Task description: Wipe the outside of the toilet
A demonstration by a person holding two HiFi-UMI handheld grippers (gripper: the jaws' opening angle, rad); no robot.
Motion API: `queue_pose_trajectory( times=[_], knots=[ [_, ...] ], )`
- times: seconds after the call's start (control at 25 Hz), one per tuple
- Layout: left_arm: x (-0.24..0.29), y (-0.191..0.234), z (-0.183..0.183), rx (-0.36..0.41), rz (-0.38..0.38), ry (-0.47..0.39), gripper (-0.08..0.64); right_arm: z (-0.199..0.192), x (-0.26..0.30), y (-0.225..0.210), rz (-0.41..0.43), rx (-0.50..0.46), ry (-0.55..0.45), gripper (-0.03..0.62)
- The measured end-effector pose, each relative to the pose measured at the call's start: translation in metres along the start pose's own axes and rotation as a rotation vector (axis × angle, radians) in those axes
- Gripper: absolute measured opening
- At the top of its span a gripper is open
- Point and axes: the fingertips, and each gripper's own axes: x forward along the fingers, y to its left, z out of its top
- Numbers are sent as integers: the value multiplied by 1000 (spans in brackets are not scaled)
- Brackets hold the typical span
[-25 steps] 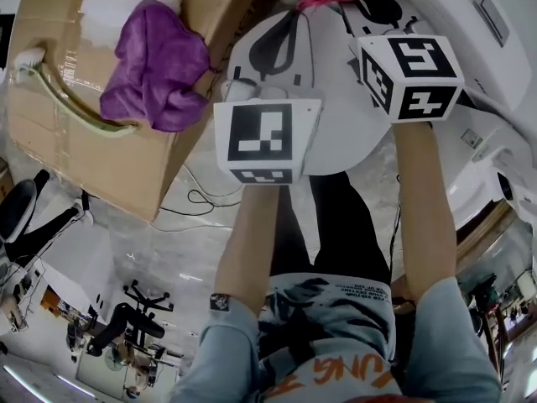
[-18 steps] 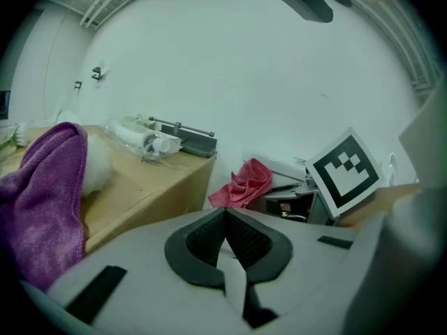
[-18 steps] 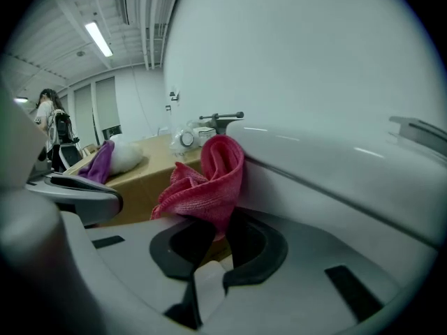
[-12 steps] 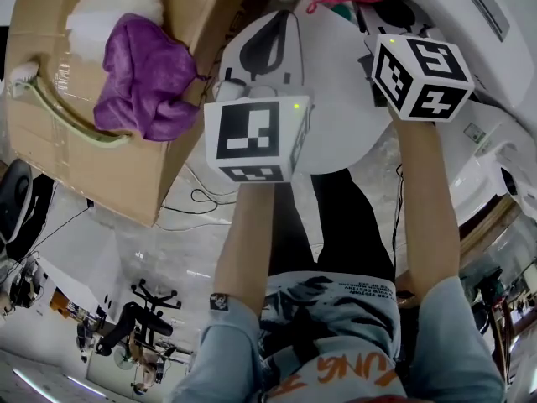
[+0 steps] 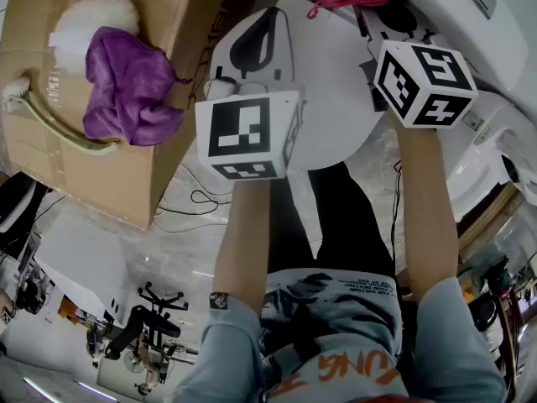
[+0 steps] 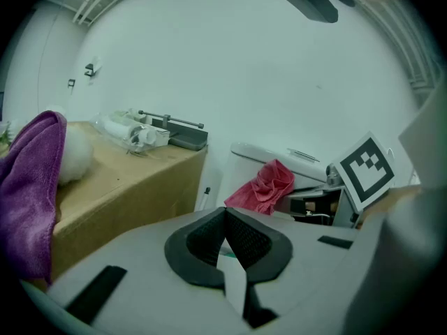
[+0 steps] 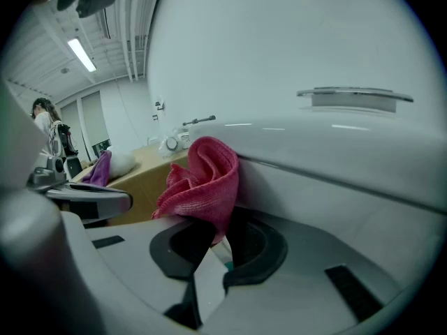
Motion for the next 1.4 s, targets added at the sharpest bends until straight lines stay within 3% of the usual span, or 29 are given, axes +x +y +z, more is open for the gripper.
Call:
queue_pose_trajectory(
  times=[0.52, 1.4],
  knots=[
    [0, -23, -17, 14, -4, 32, 23, -16, -33, -32, -30, 65, -20, 63],
    [20, -106, -40, 46, -79, 82, 23, -46, -104, -97, -78, 130, -28, 63]
  ],
)
